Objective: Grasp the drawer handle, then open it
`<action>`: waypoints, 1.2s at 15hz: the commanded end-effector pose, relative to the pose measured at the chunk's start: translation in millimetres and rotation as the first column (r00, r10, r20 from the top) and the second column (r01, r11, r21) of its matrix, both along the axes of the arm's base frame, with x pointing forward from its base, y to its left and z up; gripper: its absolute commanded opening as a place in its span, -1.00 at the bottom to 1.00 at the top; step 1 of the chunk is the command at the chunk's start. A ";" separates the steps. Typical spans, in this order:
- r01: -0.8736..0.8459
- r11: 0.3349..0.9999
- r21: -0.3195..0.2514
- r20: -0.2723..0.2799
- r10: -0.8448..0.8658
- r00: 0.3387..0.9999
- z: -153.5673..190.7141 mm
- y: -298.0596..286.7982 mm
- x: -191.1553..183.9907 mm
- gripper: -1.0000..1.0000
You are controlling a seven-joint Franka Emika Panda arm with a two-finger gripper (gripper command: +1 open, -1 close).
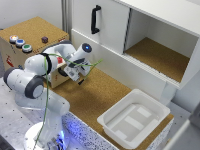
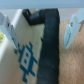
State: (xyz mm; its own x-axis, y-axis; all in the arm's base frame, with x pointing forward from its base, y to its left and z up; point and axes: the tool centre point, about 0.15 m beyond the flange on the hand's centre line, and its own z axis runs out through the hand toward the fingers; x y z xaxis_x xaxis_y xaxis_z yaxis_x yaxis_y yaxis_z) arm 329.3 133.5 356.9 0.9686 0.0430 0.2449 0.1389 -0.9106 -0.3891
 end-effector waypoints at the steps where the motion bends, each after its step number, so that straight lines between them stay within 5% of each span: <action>1: 0.080 0.977 -0.197 0.201 -0.040 0.979 130.8 10.2 -43.0 1.00; 3: -0.033 0.959 -0.281 0.231 0.101 0.968 161.3 44.6 -43.6 1.00; 6: -0.193 0.881 -0.433 0.193 0.299 0.934 170.4 89.1 -41.6 1.00; 9: -0.368 0.774 -0.516 0.147 0.503 0.851 164.5 129.9 -48.3 1.00; 14: -0.591 0.636 -0.495 0.047 0.699 0.713 129.5 170.5 -49.5 1.00; 15: -0.656 0.619 -0.431 0.038 0.739 0.672 121.5 177.3 -49.0 1.00; 18: -0.740 0.501 -0.450 -0.092 0.798 0.596 89.8 203.7 -55.7 1.00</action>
State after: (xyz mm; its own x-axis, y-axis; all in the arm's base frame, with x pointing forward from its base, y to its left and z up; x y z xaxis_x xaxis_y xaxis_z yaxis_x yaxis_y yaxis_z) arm 258.9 285.5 476.8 0.5541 0.7592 0.3414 0.7879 -0.6107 0.0792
